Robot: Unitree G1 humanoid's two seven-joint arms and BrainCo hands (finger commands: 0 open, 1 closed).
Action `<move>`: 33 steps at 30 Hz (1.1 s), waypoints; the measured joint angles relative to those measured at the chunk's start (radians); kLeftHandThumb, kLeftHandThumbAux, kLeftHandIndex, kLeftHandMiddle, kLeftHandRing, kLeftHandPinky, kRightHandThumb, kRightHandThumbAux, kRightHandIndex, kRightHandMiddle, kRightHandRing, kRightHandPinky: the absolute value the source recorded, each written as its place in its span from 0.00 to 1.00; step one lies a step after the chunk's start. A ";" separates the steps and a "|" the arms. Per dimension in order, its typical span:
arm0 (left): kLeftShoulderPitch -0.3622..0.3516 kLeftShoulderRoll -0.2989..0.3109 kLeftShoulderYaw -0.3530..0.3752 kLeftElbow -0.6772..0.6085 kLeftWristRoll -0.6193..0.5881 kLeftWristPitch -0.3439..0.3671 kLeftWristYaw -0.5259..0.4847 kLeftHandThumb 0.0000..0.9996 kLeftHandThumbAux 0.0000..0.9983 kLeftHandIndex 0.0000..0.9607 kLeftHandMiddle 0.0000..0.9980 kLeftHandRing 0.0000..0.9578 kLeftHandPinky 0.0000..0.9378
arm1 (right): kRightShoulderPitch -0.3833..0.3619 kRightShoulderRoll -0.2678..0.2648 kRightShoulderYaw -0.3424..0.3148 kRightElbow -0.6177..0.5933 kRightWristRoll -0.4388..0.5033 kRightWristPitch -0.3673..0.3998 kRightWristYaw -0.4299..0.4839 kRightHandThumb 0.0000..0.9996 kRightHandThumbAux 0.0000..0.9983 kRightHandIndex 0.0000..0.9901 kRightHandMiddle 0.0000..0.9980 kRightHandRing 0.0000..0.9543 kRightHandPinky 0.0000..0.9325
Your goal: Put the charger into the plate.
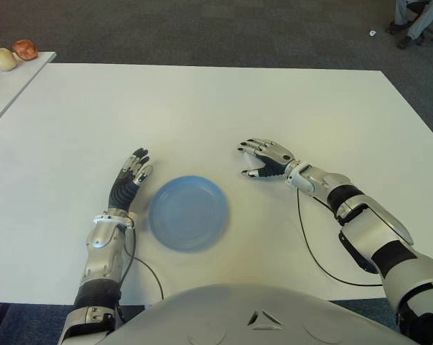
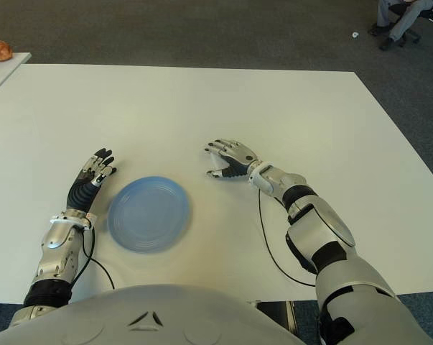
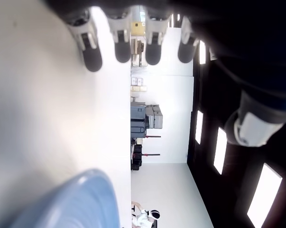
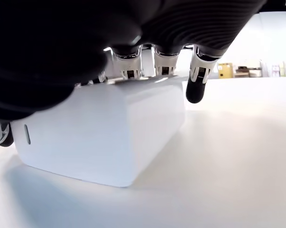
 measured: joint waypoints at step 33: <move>0.010 0.027 0.020 0.001 -0.001 0.001 -0.004 0.00 0.50 0.06 0.08 0.04 0.00 | 0.051 -0.034 -0.050 -0.051 0.050 -0.018 0.017 0.22 0.25 0.00 0.00 0.00 0.00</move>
